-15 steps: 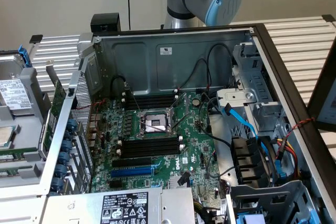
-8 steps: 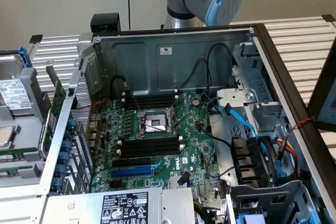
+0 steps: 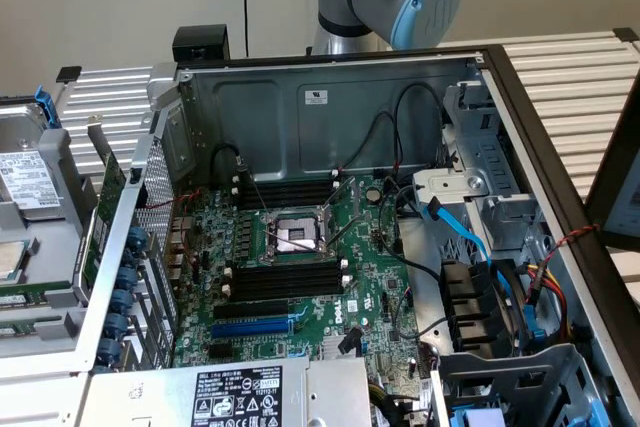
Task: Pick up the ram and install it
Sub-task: 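Pick up the ram and move it above insertion slot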
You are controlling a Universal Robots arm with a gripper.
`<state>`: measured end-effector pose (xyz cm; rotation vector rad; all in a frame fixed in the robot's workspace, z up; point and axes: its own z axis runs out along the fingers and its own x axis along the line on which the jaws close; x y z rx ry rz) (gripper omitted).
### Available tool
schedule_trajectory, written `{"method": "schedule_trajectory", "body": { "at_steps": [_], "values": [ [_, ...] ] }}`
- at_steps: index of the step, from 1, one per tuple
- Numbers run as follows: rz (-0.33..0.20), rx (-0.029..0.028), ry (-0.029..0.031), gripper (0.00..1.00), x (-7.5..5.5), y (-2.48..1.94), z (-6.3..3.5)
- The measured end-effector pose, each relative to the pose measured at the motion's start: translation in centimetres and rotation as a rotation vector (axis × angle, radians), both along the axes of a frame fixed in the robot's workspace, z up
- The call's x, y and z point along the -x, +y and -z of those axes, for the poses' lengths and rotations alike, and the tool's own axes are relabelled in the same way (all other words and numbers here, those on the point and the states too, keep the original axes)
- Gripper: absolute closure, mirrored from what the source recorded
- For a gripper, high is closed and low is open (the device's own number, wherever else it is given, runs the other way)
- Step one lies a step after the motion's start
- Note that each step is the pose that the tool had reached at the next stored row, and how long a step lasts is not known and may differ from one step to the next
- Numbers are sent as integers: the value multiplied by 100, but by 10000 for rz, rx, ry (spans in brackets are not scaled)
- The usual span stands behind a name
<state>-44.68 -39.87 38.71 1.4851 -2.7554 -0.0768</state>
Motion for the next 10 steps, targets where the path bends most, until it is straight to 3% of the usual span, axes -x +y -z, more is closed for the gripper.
{"method": "schedule_trajectory", "body": {
  "at_steps": [10],
  "values": [
    [-1815, 39, 2, 89, 0, 0, 7]
  ]
}}
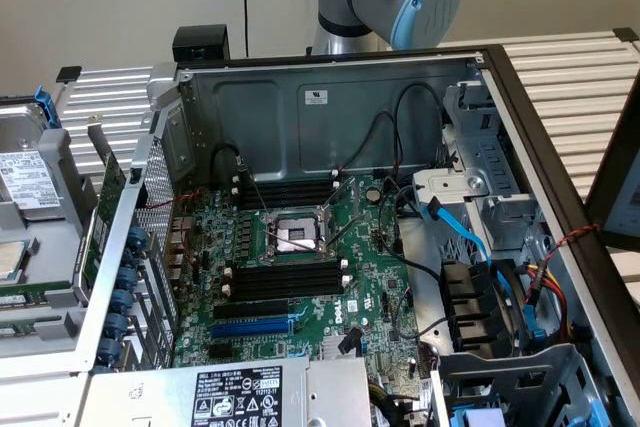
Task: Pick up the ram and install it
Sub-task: 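Pick up the ram and move it above insertion slot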
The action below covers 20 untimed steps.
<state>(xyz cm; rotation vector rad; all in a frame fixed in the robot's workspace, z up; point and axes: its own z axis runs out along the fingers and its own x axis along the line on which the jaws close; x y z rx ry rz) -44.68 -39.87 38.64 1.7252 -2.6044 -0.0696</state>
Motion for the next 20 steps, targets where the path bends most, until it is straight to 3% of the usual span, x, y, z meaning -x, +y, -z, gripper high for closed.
{"method": "schedule_trajectory", "body": {
  "at_steps": [12, 15, 20],
  "values": [
    [-2178, 105, -16, 89, 0, 0, 6],
    [-2643, 140, -87, 89, 0, 0, 7],
    [-3312, 199, -341, 89, 0, 0, 12]
  ]
}}
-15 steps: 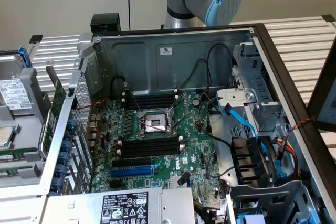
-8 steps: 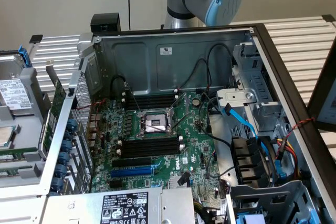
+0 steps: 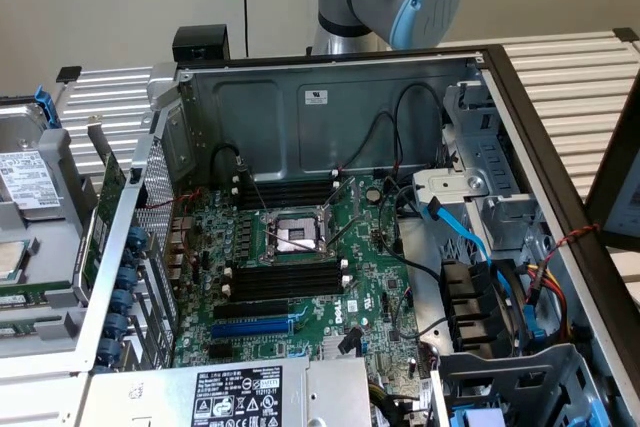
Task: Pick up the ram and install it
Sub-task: 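Pick up the ram and move it above insertion slot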
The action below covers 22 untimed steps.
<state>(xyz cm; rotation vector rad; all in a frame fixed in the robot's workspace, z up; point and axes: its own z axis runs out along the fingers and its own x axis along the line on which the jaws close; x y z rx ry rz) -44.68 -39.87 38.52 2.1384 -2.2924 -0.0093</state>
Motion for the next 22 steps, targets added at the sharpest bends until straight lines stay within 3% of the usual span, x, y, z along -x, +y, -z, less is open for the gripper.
{"method": "schedule_trajectory", "body": {
  "at_steps": [2, 9, 11, 12, 14, 15, 22],
  "values": [
    [-144, 32, -69, 89, -1, 0, 0],
    [-149, 32, -73, 89, 0, 0, 12],
    [-159, 32, -72, 83, 0, 0, 24],
    [-169, 33, -71, 70, 0, 0, 33],
    [-204, 33, -71, 70, 0, 0, 62],
    [-232, 33, -71, 64, 0, 0, 79],
    [-458, 32, -72, 64, 0, 0, 208]
  ]
}}
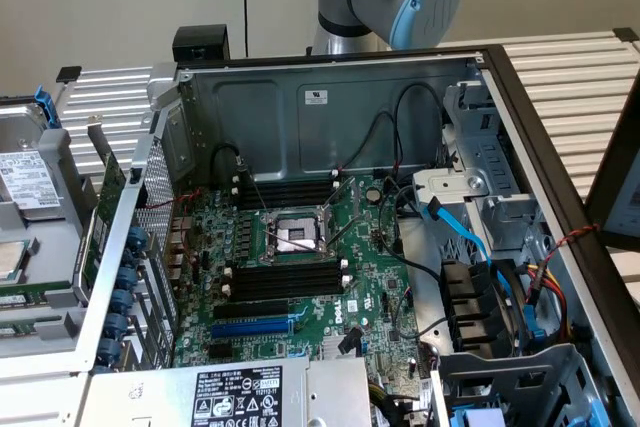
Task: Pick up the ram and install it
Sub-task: 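Pick up the ram and move it above insertion slot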
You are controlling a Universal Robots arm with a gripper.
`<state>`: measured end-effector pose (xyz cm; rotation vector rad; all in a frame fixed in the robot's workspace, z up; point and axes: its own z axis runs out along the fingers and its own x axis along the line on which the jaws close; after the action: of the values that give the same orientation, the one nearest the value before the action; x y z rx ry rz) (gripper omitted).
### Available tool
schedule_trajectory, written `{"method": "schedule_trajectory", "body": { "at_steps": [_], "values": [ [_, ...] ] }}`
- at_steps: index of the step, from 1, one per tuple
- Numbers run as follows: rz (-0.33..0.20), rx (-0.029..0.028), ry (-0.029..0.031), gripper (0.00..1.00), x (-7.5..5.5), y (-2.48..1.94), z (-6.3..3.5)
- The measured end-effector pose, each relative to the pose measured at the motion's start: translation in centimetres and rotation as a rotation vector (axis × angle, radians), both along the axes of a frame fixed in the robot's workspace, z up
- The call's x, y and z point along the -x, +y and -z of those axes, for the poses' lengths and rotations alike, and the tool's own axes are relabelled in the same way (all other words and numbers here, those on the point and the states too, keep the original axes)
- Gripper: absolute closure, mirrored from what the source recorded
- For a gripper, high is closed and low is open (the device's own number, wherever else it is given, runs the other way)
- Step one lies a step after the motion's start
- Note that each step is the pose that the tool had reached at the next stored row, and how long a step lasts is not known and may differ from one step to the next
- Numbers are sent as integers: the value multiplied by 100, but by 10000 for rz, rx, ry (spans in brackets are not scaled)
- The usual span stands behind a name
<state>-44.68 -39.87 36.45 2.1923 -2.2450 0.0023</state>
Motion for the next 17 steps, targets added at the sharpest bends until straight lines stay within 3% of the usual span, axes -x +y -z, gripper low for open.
{"method": "schedule_trajectory", "body": {
  "at_steps": [5, 6, 11, 17],
  "values": [
    [-163, -1, -1, 62, 0, 0, 91],
    [-195, 0, 0, 55, 0, 0, 108],
    [-299, 0, 0, 55, 13, 1, 200],
    [-343, 0, -1, 55, 133, 0, 309]
  ]
}}
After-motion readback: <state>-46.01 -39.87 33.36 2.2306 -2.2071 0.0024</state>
